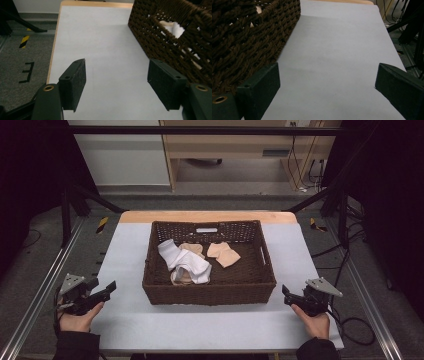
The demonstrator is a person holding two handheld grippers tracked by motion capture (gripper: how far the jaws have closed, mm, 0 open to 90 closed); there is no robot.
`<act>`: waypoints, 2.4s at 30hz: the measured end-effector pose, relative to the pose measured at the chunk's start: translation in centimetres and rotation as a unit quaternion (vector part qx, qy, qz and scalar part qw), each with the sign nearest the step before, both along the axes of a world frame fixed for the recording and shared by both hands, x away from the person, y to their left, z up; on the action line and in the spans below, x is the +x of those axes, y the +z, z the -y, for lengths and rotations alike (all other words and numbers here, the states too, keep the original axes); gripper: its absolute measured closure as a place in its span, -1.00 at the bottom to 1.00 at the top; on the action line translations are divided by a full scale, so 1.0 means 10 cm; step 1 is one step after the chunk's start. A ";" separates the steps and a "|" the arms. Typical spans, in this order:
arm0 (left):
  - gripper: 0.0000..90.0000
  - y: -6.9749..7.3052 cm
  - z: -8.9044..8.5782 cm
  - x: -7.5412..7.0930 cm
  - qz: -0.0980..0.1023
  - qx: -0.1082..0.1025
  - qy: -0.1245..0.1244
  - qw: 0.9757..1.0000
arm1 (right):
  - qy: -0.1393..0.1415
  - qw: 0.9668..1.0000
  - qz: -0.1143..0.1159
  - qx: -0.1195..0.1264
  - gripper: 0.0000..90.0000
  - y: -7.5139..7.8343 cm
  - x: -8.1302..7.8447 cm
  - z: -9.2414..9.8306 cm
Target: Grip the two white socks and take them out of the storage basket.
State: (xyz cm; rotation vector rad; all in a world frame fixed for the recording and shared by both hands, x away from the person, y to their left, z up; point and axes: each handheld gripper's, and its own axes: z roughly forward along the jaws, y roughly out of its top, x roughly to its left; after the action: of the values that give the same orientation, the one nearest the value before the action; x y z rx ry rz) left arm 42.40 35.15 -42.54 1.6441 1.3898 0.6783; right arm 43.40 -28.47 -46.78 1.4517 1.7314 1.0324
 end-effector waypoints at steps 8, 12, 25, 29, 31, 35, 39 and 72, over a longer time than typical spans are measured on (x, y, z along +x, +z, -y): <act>-0.22 0.15 0.07 -0.02 0.020 -0.016 -0.010 1.000 | -0.004 1.000 0.003 -0.002 -0.88 -0.01 -0.02 0.01; -0.19 0.21 0.08 -0.03 0.028 -0.019 -0.011 0.999 | -0.001 1.000 0.000 0.000 -0.87 -0.01 -0.02 0.02; -0.16 0.57 0.24 0.12 0.061 -0.026 -0.035 0.997 | 0.004 1.000 -0.015 0.004 -0.85 -0.04 -0.02 0.03; -0.17 0.69 0.37 0.19 0.063 -0.028 -0.048 0.996 | 0.007 1.000 -0.019 -0.001 -0.85 -0.04 -0.02 0.02; -0.17 0.72 0.43 0.23 0.062 -0.028 -0.055 0.996 | 0.006 1.000 -0.018 -0.002 -0.85 -0.05 -0.01 0.02; -0.17 0.77 0.58 0.29 0.060 -0.017 -0.065 0.996 | 0.006 1.000 -0.018 -0.003 -0.85 -0.05 -0.01 0.02; -0.17 0.81 0.71 0.36 0.055 -0.014 -0.078 0.995 | 0.006 1.000 -0.020 -0.001 -0.85 -0.05 -0.01 0.02; -0.10 0.98 1.72 0.94 0.052 0.021 -0.113 0.992 | 0.013 1.000 -0.011 -0.018 -0.86 -0.11 0.04 -0.01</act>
State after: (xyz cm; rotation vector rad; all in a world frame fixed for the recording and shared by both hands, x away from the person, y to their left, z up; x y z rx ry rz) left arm 51.84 17.94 -32.76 1.7416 1.1009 0.6541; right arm 43.75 -28.37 -47.89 1.4265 1.7804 0.9986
